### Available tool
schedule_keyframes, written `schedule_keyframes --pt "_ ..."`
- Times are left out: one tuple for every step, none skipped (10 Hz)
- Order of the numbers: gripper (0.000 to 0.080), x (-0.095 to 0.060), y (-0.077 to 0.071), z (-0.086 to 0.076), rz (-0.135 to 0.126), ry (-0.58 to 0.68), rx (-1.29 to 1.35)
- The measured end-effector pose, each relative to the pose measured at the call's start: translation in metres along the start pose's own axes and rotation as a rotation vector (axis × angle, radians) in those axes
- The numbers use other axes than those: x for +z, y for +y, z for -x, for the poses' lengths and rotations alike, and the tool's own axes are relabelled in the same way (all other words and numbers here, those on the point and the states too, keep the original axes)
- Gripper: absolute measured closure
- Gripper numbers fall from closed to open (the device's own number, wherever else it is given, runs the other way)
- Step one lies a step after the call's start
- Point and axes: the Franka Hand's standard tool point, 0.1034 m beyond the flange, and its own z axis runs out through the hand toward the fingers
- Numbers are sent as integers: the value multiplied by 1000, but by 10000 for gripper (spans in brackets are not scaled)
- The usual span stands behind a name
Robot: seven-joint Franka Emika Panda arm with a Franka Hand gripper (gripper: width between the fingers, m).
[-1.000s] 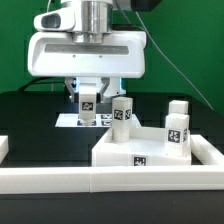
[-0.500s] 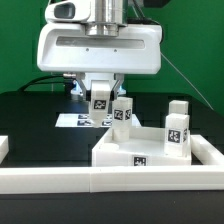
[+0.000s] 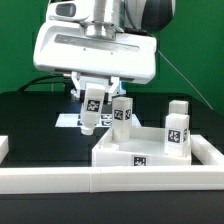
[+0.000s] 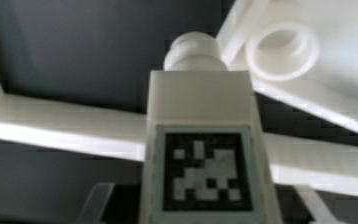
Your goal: Assemble square table
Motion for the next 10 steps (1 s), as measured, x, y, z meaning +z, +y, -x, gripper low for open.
schedule_keyframes --pt "512 0 -2 -1 -19 -3 16" --pt "512 0 -3 -1 -25 -3 19" --pt "512 0 -3 -1 -25 -4 18" --pt "512 1 -3 -1 -25 -4 18" --pt "512 1 -3 0 -25 -5 18" --pt "512 2 -5 0 -28 -7 25" --pt "512 3 -9 -1 -37 -11 37" --pt "512 4 -17 -4 -49 -9 41" --pt "512 5 -27 -13 -61 3 25" --pt "512 6 -28 -20 -64 13 16"
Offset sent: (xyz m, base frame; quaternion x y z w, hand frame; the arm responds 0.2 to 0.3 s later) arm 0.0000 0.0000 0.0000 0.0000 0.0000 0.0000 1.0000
